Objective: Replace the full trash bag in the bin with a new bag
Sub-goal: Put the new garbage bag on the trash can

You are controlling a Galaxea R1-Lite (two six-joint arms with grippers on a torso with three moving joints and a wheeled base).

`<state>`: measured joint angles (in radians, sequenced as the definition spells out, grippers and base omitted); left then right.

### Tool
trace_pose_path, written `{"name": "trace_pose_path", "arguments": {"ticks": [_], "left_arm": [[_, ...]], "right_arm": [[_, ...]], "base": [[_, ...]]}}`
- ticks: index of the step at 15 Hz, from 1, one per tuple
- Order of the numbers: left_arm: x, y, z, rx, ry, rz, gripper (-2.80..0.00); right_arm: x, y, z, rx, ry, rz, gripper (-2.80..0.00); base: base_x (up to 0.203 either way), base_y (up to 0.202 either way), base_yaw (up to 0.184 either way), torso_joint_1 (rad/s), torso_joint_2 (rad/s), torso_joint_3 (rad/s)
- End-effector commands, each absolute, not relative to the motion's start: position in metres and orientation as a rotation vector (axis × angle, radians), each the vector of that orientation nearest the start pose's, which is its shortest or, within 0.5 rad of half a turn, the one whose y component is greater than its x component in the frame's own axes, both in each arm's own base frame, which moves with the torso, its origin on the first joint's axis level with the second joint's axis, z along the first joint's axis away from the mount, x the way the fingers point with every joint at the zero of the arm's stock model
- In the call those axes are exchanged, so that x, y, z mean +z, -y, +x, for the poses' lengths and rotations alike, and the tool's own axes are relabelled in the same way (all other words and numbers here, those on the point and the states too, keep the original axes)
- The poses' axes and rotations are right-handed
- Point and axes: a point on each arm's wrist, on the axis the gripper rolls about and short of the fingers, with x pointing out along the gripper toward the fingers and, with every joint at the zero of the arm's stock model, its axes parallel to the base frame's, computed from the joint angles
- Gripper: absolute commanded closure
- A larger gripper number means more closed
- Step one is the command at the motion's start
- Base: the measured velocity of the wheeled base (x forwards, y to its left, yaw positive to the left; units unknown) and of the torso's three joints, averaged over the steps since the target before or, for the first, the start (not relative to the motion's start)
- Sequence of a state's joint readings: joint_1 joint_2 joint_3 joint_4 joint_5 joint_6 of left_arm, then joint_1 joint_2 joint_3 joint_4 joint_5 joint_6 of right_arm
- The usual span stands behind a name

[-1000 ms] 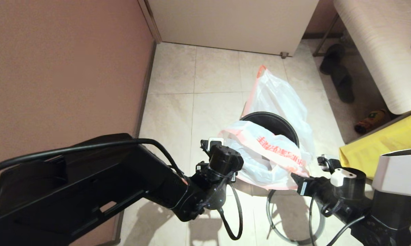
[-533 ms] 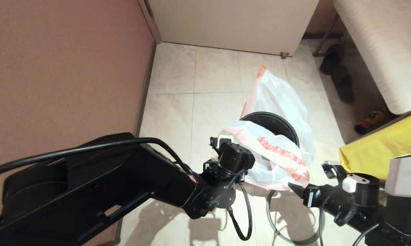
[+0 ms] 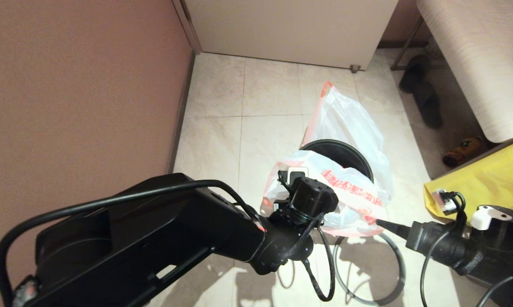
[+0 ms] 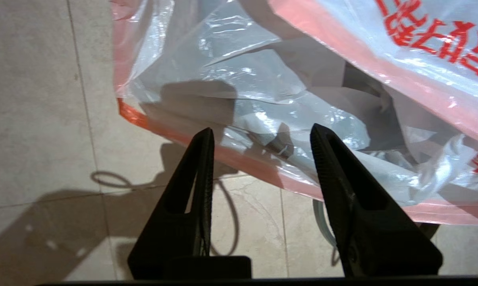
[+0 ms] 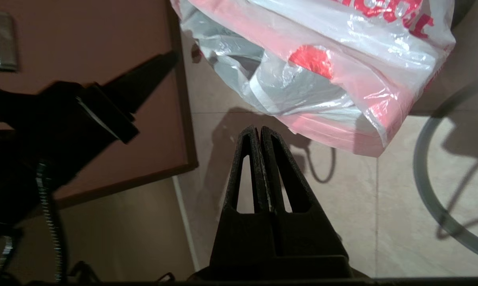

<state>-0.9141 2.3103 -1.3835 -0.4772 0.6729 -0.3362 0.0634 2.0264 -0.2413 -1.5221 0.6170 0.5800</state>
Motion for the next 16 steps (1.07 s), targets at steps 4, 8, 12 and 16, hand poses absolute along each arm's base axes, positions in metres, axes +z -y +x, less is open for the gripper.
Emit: {"name": "trace_pose_path", "arguments": {"ticks": [4, 8, 12, 16], "left_arm": [[0.061, 0.37, 0.294, -0.163, -0.395, -0.039, 0.0], [0.1, 0.383, 0.292, -0.059, -0.543, -0.18, 0.0], [0.116, 0.386, 0.284, -0.035, -0.643, -0.242, 0.0], [0.114, 0.383, 0.288, -0.041, -0.686, -0.277, -2.8]], "right_arm": [[0.064, -0.014, 0.266, 0.637, -0.418, 0.666, 0.0], [0.062, -0.014, 0.269, 0.635, -0.421, 0.667, 0.0], [0.059, -0.015, 0.272, 0.634, -0.427, 0.668, 0.0], [0.057, -0.015, 0.273, 0.633, -0.436, 0.671, 0.0]], "base": [[0.0, 0.0, 0.0, 0.0, 0.0, 0.0], [0.0, 0.0, 0.0, 0.0, 0.0, 0.0], [0.0, 0.0, 0.0, 0.0, 0.0, 0.0], [0.0, 0.0, 0.0, 0.0, 0.0, 0.0]]}}
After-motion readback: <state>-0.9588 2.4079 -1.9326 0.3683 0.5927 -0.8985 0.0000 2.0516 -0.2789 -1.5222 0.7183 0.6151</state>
